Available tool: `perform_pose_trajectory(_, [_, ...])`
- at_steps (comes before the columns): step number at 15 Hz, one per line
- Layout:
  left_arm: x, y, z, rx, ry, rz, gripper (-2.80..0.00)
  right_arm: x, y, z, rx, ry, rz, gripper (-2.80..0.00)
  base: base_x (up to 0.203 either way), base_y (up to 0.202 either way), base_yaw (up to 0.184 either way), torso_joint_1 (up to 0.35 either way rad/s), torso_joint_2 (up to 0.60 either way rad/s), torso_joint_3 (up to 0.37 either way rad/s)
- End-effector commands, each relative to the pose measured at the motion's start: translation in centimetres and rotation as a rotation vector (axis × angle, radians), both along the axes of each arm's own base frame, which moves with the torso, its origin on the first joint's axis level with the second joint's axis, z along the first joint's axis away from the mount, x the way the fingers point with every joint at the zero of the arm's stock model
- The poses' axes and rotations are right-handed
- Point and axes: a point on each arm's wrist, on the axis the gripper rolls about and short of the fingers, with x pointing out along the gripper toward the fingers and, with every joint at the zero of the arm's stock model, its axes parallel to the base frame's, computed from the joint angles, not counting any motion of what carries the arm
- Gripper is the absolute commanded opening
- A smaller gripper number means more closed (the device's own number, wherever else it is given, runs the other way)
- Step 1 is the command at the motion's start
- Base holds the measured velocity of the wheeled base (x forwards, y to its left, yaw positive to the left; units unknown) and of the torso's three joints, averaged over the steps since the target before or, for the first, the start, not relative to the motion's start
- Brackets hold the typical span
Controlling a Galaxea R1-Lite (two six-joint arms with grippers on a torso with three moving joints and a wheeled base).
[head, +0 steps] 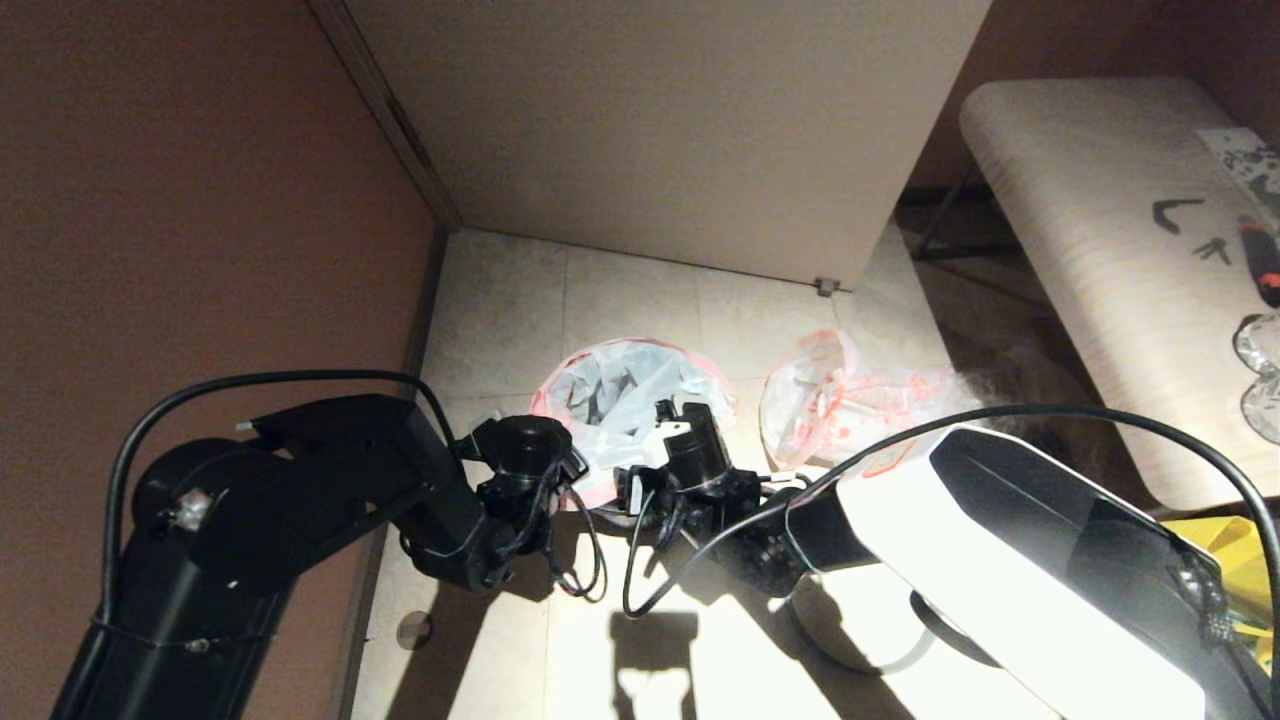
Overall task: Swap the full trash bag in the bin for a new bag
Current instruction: Put the new garbage bag on the trash can
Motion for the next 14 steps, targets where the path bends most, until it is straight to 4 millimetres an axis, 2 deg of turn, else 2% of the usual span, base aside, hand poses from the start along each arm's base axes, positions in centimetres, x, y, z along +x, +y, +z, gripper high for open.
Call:
perform_pose_trajectory(1, [0.0, 0.0, -0.1, -0.004, -0.004, 0.005, -2.8, 0.5, 0.4, -1.0, -0.003, 0.004, -0.003, 0.0, 0.0, 0.0, 0.0, 0.0, 0.0, 0.0])
perform_pose_trajectory(4, [0.0, 0.0, -0.1, -0.002, -0.003, 0.005, -2.8, 1.0, 0.4, -1.5, -0.008, 0.01, -0.009, 0.0, 0.0, 0.0, 0.0, 0.0, 0.0, 0.0])
perform_pose_trajectory(5, [0.0, 0.0, -0.1, -0.002, -0.002, 0.005, -2.8, 1.2, 0.4, -1.6, -0.005, 0.008, -0.01, -2.8, 0.0, 0.0, 0.0, 0.0, 0.0, 0.0])
perform_pose_trajectory(9, [0.1, 0.0, -0.2, -0.002, -0.002, 0.005, -2.8, 1.6, 0.3, -1.6, -0.001, 0.0, -0.018, -2.8, 0.0, 0.0, 0.0, 0.0, 0.0, 0.0])
perform_pose_trajectory(14, [0.0, 0.0, -0.2, -0.002, -0.001, 0.005, -2.8, 3.1, 0.1, -1.6, 0.002, -0.025, -0.036, -2.8, 0.0, 0.0, 0.0, 0.0, 0.0, 0.0])
